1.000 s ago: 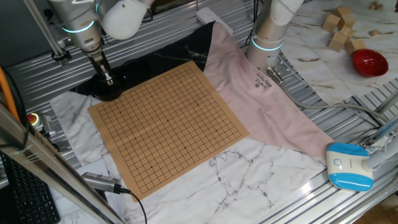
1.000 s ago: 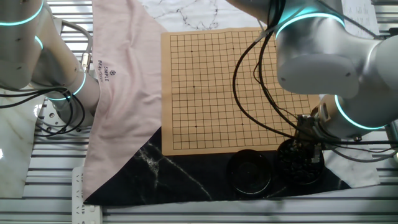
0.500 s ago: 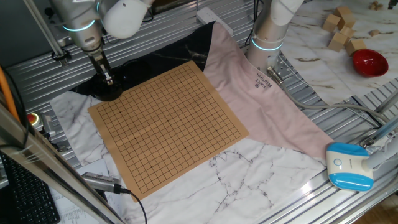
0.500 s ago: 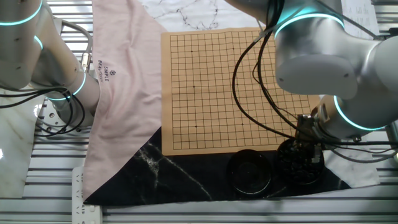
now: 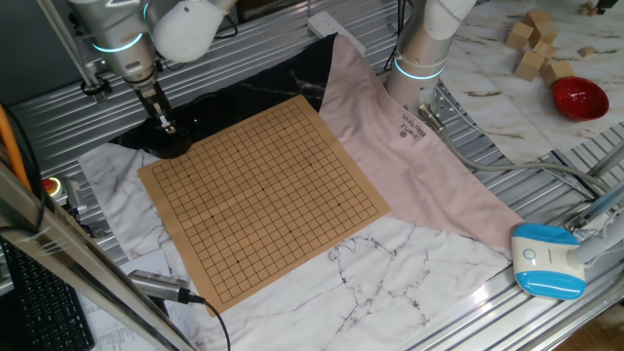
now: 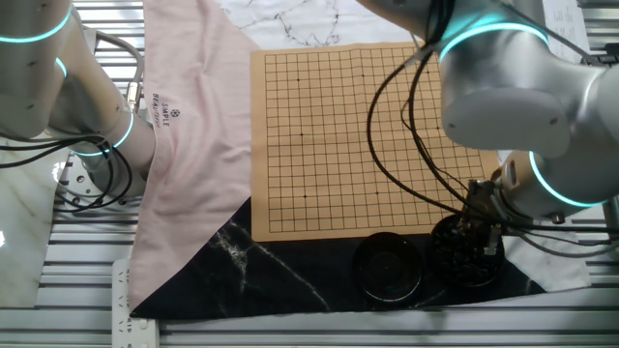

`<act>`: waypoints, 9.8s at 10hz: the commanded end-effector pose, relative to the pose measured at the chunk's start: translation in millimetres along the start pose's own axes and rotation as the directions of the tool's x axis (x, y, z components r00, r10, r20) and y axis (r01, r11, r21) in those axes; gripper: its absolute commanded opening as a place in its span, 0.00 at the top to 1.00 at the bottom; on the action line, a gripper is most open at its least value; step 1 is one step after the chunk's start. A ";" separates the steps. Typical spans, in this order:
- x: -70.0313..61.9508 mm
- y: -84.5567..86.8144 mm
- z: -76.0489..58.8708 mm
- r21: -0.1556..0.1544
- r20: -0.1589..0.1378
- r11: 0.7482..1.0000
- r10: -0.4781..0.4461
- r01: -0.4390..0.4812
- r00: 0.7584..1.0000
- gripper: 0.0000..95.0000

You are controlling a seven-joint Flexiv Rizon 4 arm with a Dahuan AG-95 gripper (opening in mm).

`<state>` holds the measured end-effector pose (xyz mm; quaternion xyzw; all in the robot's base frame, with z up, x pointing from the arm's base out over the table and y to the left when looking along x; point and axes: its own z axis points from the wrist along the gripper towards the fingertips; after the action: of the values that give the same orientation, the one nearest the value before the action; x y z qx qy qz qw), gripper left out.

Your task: Play the first move as black on the 3-4 point in the upper right corner of the Go board

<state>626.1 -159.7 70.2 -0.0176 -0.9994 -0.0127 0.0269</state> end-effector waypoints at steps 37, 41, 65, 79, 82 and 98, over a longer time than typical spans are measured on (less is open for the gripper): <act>-2.4 26.6 -33.9 -0.006 0.004 1.000 -0.005 0.005 1.000 1.00; -3.1 27.3 -34.4 -0.006 0.004 1.000 0.008 -0.008 1.000 1.00; 80.4 82.3 -2.5 0.005 -0.006 0.997 0.083 -0.083 0.996 1.00; 27.4 162.1 -33.2 -0.004 -0.055 0.987 0.159 -0.159 0.986 1.00; 27.4 162.1 -33.2 -0.014 -0.061 0.995 0.103 -0.104 0.993 1.00; 20.2 293.5 -18.7 0.017 -0.033 0.996 0.092 -0.091 0.995 1.00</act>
<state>615.4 133.3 96.5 -0.0601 -0.9972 -0.0038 0.0446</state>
